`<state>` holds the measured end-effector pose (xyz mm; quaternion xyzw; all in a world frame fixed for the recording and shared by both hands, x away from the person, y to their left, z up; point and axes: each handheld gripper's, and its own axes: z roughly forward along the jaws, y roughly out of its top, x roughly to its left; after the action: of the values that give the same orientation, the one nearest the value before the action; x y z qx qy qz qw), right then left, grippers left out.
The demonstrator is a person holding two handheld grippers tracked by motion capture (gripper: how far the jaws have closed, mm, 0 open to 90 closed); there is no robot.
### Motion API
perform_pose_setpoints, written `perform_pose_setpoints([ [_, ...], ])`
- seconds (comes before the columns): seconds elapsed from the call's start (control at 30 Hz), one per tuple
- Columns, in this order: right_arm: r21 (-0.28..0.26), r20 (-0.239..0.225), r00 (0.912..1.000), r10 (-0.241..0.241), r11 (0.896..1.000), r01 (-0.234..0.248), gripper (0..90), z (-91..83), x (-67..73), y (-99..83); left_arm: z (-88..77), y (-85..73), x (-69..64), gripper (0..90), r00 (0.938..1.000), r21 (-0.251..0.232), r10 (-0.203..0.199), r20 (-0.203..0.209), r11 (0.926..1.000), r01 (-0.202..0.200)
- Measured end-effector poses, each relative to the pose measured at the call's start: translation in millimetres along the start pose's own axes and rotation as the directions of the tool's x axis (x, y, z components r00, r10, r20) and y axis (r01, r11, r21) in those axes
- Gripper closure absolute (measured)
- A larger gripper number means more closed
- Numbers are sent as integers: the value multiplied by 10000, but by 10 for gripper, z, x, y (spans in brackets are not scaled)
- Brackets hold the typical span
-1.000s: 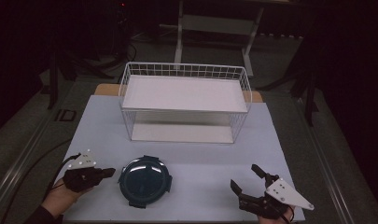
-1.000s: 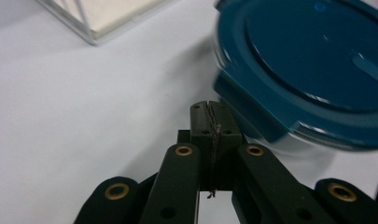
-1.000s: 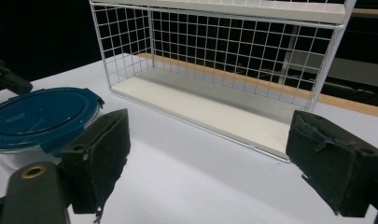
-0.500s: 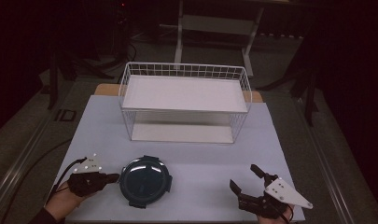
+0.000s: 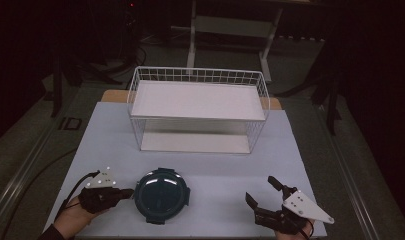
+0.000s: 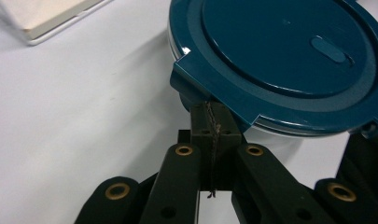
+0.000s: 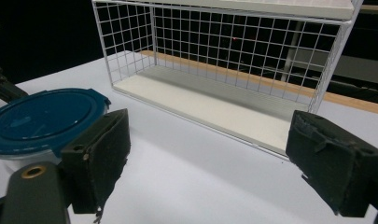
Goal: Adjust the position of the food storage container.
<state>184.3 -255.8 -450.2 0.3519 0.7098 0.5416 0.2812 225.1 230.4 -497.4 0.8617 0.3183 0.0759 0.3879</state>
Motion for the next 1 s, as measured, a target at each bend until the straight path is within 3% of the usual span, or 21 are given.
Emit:
perform_pose_setpoints([
  [0.33,3,-35,10000,33,10000,-33,137,-2,-6,-2,206,157,-238,898,9939,31,460,999,9989,-465],
  [0.63,-56,10,10000,36,10000,-36,137,-17,-13,1,223,176,-294,897,9959,207,502,759,9984,-519],
  [0.73,-5,-32,10000,60,10000,-60,137,-5,-9,-2,236,188,-278,897,9965,43,164,819,9998,-168],
  [1.0,2,-25,10000,48,10000,-48,137,-4,-4,0,376,306,-309,897,9942,16,92,1076,10000,-94],
])
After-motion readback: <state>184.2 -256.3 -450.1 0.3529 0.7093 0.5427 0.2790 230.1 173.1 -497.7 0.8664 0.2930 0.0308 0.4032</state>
